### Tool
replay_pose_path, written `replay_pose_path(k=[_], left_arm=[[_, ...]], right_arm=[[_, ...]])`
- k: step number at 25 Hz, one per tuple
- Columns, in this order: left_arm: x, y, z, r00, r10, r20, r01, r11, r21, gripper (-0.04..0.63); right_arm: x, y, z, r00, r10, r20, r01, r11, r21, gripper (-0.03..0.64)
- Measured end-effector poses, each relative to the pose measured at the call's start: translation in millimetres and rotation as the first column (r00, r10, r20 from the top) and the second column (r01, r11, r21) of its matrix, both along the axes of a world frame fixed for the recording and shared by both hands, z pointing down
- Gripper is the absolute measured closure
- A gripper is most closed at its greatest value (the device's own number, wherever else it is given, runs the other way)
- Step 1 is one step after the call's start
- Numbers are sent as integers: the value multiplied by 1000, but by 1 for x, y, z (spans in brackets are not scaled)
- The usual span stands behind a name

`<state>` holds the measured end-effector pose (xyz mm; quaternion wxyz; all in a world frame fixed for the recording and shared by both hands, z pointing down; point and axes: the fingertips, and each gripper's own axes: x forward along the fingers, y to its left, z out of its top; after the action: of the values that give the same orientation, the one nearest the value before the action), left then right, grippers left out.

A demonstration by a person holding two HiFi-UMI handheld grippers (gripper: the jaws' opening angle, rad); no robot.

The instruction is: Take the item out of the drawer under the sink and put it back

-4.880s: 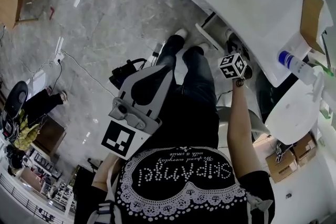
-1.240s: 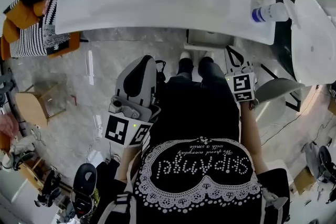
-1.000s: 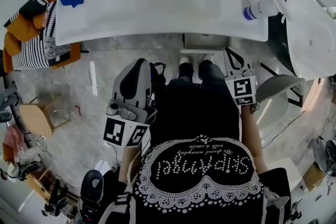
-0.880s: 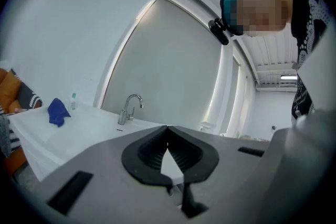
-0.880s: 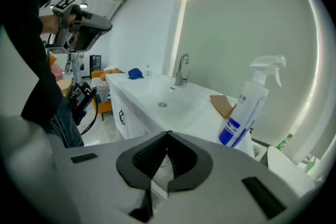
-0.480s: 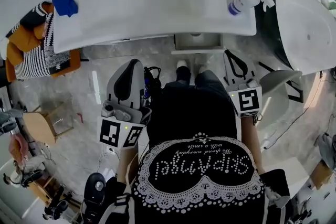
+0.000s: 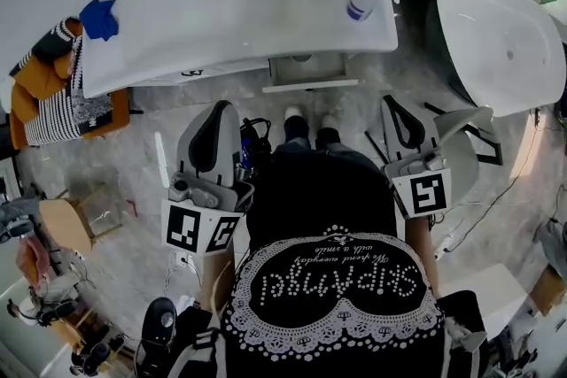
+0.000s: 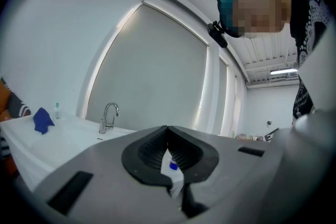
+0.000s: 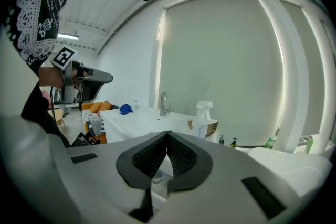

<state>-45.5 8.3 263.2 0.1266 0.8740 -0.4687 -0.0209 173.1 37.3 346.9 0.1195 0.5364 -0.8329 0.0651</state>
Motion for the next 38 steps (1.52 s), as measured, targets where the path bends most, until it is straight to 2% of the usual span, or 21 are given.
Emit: replay_pose_path(k=[6, 12, 17, 23, 30, 38], left_arm=[[23, 24, -6, 1000, -3, 8, 3, 1000, 26, 591], [35, 57, -5, 1000, -13, 13, 12, 998, 54, 591], [37, 64, -15, 999, -27, 32, 25, 997, 71, 591], [50, 70, -18, 1000, 8, 14, -9, 996, 90, 591], [32, 73, -20, 1000, -30, 9, 29, 994, 105, 591], [5, 83, -12, 995, -95, 25, 93, 992, 89, 591]], right_arm=[[26, 35, -2, 998, 17, 63, -17, 1000, -9, 598], [37, 60, 3, 999, -30, 42, 30, 999, 14, 598], [28, 70, -17, 998, -58, 30, 55, 995, 83, 598], [24, 79, -15, 998, -59, 38, 57, 996, 67, 598], [9, 77, -26, 991, -104, 81, 97, 992, 83, 597], [-5, 71, -40, 986, -154, 70, 146, 984, 102, 597]])
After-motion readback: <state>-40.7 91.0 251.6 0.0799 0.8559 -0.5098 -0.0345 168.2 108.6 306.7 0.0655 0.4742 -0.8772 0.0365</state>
